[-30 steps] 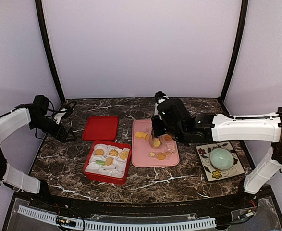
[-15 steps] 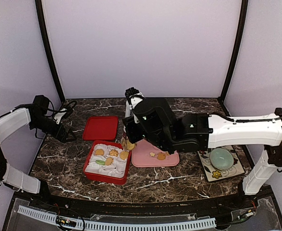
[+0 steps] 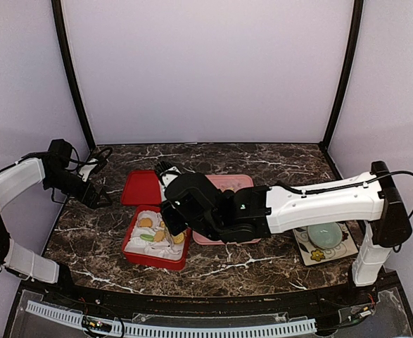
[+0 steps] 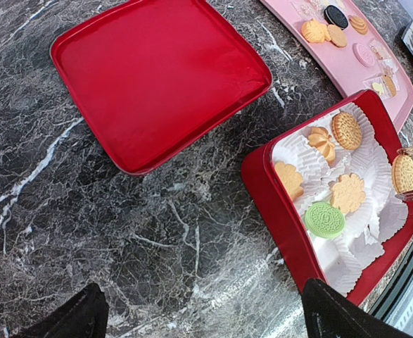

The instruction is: Pack the cookies

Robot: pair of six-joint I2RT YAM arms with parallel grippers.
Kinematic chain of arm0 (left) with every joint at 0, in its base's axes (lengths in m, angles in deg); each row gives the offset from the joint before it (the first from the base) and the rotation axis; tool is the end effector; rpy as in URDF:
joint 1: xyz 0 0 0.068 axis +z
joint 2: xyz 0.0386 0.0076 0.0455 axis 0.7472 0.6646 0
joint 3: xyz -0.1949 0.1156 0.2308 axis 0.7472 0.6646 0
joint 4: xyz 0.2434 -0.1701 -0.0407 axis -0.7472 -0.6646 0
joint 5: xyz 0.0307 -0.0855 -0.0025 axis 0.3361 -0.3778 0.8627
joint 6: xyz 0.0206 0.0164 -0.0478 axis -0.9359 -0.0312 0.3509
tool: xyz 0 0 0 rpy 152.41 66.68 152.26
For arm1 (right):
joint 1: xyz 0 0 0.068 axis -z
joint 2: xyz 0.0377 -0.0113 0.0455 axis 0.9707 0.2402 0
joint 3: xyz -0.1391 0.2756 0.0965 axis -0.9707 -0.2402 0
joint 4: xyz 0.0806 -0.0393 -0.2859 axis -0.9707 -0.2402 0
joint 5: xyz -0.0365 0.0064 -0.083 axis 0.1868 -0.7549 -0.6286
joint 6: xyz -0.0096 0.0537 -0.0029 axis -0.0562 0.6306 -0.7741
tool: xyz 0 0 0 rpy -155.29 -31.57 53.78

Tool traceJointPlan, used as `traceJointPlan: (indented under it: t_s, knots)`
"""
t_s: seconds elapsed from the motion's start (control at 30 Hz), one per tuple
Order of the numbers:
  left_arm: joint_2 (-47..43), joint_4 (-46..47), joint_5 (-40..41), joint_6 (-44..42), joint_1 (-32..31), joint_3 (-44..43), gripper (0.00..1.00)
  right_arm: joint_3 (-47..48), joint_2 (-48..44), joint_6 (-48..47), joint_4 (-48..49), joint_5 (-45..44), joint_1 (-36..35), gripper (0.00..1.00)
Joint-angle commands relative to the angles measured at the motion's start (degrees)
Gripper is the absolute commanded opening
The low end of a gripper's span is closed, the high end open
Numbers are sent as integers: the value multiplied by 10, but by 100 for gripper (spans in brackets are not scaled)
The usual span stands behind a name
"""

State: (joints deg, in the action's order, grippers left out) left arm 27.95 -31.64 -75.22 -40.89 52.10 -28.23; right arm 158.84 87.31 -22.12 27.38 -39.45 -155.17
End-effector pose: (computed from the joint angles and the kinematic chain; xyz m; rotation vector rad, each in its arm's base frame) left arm 0.2772 0.0003 0.2860 0.7114 2.3982 -0.4439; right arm 0.1115 0.4695 0.3304 -0.6977 1.9074 0.4711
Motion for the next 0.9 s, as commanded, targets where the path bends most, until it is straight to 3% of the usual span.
traceJointPlan:
  t_s: [0.0, 0.5, 0.87]
  knots:
    - [-8, -12, -4, 3, 4, -5, 99, 19, 0, 9, 46, 6, -1, 33]
    - [-15, -10, 1, -1, 4, 1, 99, 28, 19, 6, 34, -22, 2, 34]
    - [-18, -10, 0, 2, 4, -2, 99, 27, 19, 9, 29, -21, 9, 46]
